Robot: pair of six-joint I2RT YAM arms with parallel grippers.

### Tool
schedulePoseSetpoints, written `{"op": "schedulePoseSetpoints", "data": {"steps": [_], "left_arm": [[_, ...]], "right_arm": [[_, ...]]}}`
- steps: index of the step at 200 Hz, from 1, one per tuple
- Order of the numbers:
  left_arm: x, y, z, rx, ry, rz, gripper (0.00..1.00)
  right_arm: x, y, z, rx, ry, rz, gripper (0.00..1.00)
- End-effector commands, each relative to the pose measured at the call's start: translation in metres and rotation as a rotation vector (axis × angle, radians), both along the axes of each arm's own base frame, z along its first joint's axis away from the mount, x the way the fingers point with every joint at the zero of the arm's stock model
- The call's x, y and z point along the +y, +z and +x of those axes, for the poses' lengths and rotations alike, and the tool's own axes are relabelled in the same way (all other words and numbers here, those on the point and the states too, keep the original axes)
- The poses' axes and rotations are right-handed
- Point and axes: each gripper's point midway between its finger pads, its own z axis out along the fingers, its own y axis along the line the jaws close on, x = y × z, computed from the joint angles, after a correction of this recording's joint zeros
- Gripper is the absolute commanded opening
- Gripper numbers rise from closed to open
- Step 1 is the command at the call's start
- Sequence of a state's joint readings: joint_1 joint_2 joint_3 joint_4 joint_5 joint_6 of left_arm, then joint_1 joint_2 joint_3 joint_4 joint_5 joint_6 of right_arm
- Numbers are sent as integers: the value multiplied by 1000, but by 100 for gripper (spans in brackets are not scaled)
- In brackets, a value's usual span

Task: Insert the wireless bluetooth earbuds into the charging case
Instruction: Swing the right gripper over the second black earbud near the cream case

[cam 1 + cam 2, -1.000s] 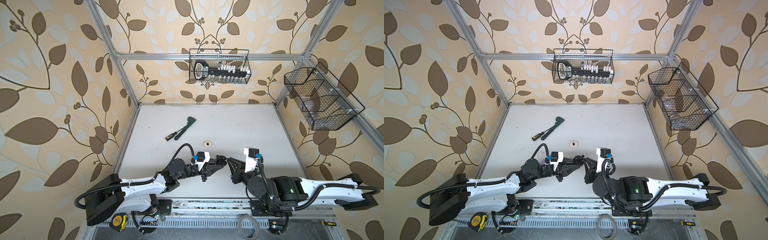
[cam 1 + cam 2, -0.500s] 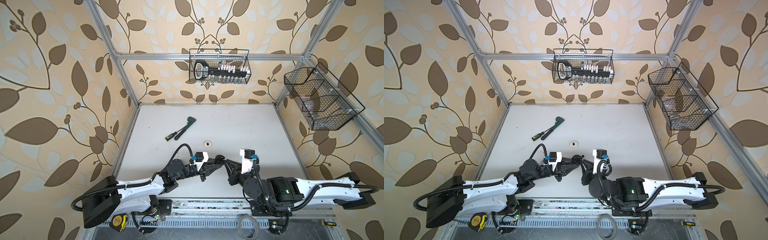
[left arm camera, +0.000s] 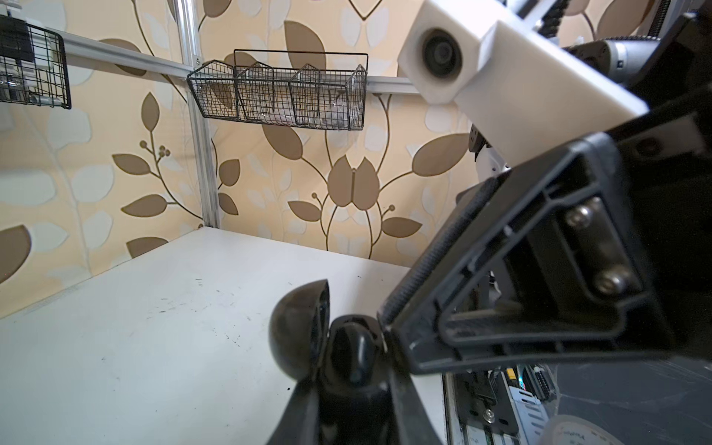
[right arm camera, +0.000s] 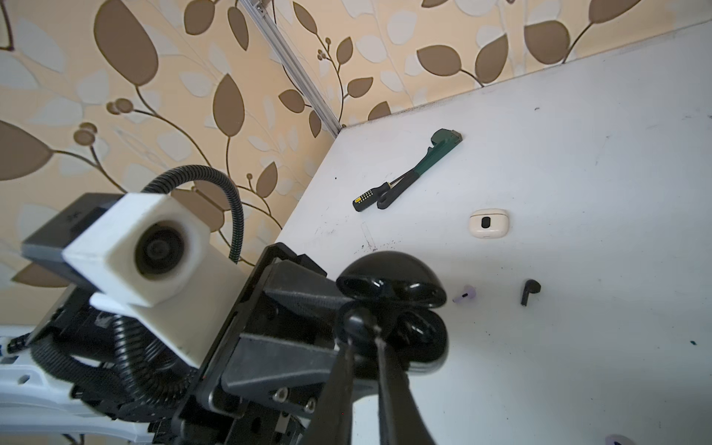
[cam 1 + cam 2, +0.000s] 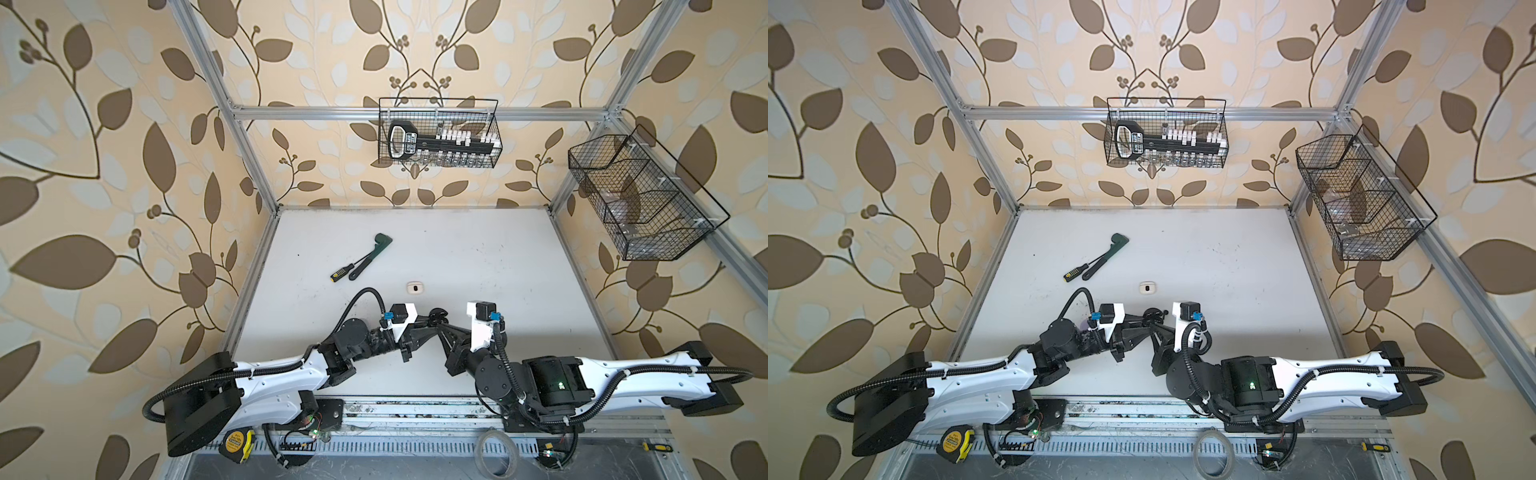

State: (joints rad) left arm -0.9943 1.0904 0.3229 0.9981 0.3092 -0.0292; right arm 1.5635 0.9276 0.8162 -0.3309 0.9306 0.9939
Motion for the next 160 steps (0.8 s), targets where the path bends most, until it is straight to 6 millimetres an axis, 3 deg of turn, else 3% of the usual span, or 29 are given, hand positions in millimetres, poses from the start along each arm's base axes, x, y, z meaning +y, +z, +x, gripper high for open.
{"op": "schedulePoseSetpoints", "data": {"steps": [1, 24, 59, 85, 98, 109, 135, 160], "left_arm": [[3, 18, -2, -59, 6, -53, 0], [4, 17, -3, -60, 5, -52, 0], [13, 15, 1, -59, 54, -65, 0], [23, 13, -2, -72, 62, -57, 0], [29, 11, -1, -69, 74, -40, 0], [38, 10, 4, -58, 81, -46, 0], [70, 10, 24, 7, 82, -106, 0], [97, 7, 43, 56, 135, -157, 0]], "right_arm": [[3, 15, 0, -11, -4, 24, 17], [-1, 18, 1, -14, -16, 2, 18], [-22, 30, 4, -32, -38, 11, 22], [-52, 40, 9, -62, -85, 13, 36], [-67, 42, 14, -85, -125, 0, 54], [-78, 41, 19, -84, -148, -26, 58], [-88, 9, 43, 50, -187, -110, 61], [-82, -46, 73, 237, -174, -187, 62]]}}
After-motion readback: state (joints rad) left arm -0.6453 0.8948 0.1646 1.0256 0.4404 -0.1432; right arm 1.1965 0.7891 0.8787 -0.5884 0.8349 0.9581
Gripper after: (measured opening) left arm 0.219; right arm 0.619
